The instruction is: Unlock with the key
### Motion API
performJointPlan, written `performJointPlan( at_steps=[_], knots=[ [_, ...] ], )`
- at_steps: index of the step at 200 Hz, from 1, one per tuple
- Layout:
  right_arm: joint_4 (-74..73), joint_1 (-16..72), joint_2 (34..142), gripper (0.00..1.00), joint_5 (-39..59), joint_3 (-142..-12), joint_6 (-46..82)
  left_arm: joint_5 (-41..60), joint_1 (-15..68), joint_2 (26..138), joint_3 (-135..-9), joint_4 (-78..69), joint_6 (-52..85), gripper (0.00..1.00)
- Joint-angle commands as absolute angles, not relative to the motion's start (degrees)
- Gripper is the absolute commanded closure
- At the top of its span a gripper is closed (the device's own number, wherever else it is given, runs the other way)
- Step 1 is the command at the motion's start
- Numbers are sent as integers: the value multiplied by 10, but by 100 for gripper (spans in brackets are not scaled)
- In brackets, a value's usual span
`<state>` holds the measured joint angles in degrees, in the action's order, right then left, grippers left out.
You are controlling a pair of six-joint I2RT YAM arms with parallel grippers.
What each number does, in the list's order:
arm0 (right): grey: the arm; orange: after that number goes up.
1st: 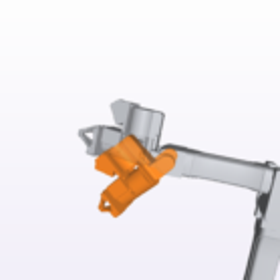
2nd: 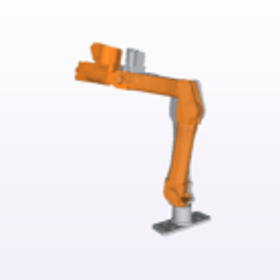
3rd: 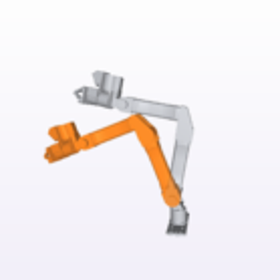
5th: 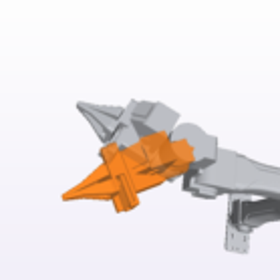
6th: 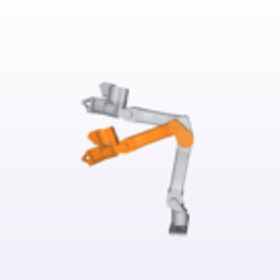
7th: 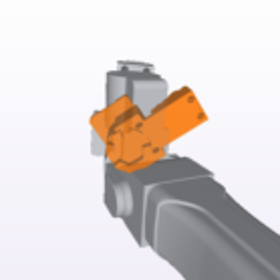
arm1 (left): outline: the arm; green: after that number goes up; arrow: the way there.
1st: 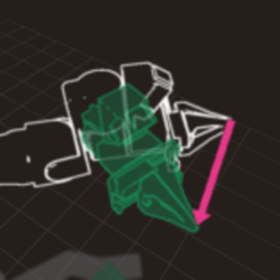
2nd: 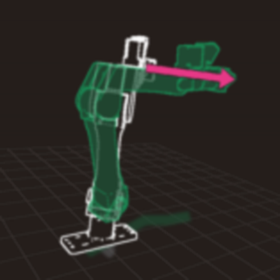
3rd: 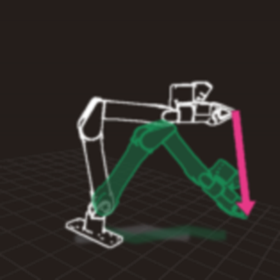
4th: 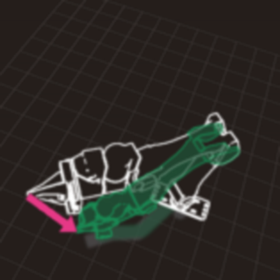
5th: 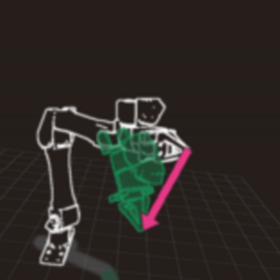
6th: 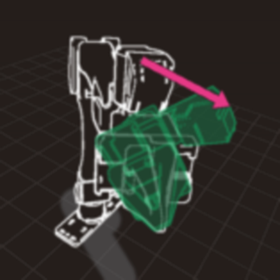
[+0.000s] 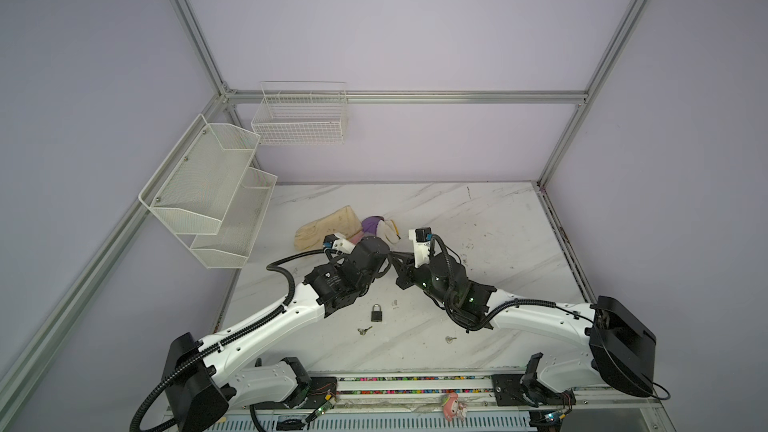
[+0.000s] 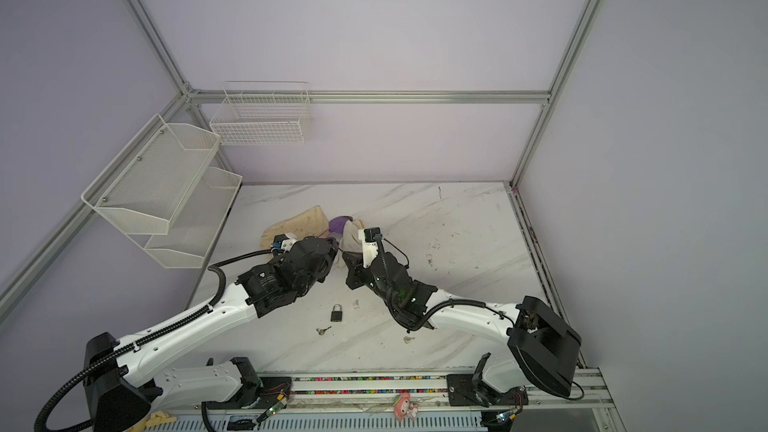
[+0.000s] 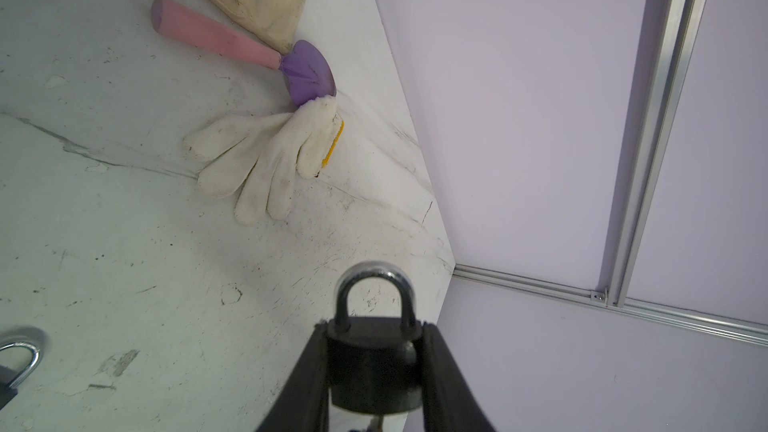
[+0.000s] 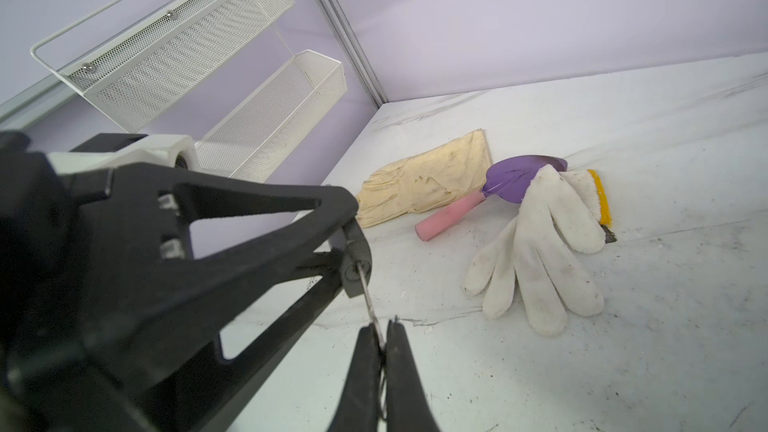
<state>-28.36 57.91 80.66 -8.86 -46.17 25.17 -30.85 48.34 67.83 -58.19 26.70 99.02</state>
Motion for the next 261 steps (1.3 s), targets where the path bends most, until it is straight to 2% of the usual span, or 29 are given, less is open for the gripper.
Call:
performJointPlan(
  at_steps=[1, 78, 112, 182, 211, 241, 261],
  knots=[
    [-290, 571, 790, 100, -174, -509, 211, -243, 501, 652, -552, 309, 990, 100],
    [-99, 577, 815, 100, -129, -620, 209, -261, 501, 599, -495, 234, 999, 100],
    [-72, 594, 824, 100, -124, -644, 197, -250, 502, 603, -493, 215, 1003, 100],
    [-206, 627, 807, 100, -143, -603, 101, -147, 503, 622, -512, 148, 1010, 100],
    [-264, 633, 804, 100, -105, -592, 89, -113, 502, 622, -504, 112, 1030, 100],
    [-267, 677, 832, 100, -147, -606, 90, -128, 504, 618, -499, 124, 1055, 100],
    [-291, 678, 829, 100, -134, -594, 117, -146, 505, 613, -503, 119, 1045, 100]
  ],
)
